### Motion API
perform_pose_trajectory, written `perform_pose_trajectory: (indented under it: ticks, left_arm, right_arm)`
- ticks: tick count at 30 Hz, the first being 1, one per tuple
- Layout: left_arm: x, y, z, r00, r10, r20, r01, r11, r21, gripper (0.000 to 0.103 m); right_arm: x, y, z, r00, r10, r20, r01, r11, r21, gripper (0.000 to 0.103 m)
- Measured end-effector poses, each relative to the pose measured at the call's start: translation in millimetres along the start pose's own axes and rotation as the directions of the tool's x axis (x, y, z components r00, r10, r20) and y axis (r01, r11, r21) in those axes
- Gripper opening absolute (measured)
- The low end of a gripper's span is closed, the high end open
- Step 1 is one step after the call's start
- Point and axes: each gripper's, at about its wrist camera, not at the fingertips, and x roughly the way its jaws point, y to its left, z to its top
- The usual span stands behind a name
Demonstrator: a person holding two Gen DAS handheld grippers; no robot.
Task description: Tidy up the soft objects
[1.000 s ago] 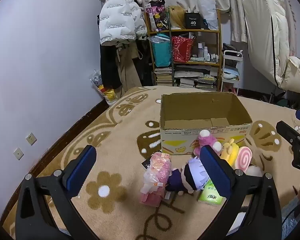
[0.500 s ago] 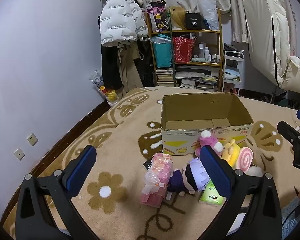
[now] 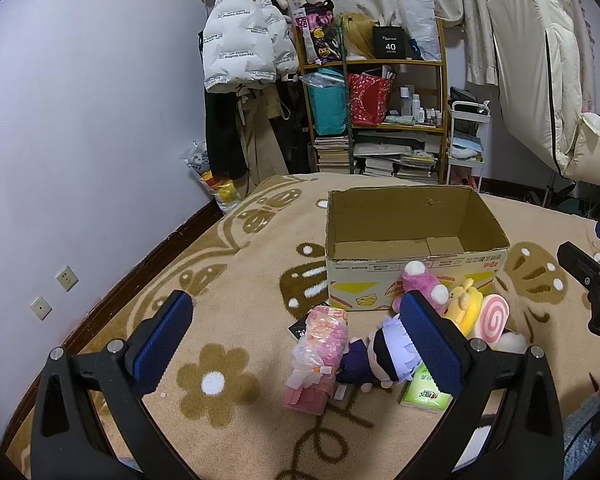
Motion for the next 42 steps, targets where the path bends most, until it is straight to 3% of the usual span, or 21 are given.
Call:
perform_pose_trajectory:
  ticks: [42]
  left_arm:
    - [-1.1,3.5,0.4,1.0,0.004,-0.003,-0.004,1.0,0.004,0.102]
  right_arm:
    - [-0.2,0.1,-0.2,1.0,0.006,0.001,-0.006,1.0,-0.002,0.103]
